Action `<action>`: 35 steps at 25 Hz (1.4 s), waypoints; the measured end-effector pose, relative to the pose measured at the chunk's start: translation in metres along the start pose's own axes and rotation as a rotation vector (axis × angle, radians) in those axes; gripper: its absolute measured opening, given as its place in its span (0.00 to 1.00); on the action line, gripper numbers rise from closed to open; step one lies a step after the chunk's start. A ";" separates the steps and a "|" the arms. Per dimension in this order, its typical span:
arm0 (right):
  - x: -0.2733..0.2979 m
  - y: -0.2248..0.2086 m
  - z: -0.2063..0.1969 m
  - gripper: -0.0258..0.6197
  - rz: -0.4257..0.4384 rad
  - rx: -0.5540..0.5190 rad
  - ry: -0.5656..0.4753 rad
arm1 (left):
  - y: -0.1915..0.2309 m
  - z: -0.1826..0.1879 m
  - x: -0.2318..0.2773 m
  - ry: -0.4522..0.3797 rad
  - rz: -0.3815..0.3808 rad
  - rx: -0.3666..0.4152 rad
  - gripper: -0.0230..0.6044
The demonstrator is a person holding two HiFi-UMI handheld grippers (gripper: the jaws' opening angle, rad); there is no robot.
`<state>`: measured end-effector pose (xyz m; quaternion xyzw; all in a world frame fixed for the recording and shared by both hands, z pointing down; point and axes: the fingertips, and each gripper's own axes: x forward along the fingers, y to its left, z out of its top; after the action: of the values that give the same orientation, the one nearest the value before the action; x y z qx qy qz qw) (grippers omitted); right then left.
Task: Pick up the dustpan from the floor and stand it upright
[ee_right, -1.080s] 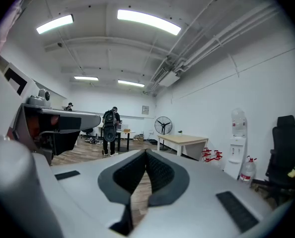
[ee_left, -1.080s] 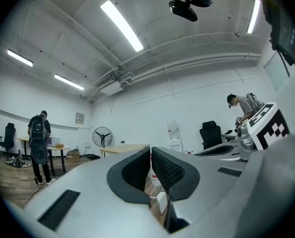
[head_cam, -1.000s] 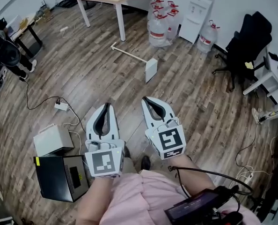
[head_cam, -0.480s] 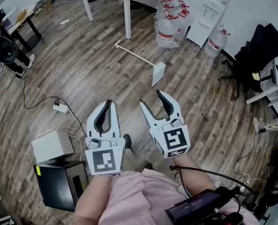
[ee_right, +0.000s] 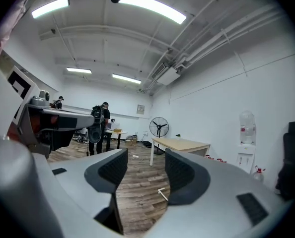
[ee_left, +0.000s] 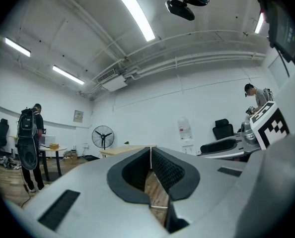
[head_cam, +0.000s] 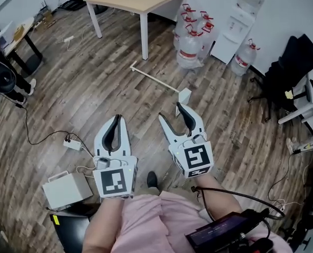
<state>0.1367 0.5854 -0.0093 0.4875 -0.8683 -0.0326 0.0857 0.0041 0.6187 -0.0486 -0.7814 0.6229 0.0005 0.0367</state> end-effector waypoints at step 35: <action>0.244 -0.162 -0.040 0.37 0.031 0.054 0.077 | 0.040 -0.052 0.278 0.112 -0.010 0.021 0.07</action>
<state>0.1555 0.2935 0.0358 0.4769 -0.8724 0.0109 0.1066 0.0248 0.3364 -0.0122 -0.7830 0.6199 -0.0503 0.0100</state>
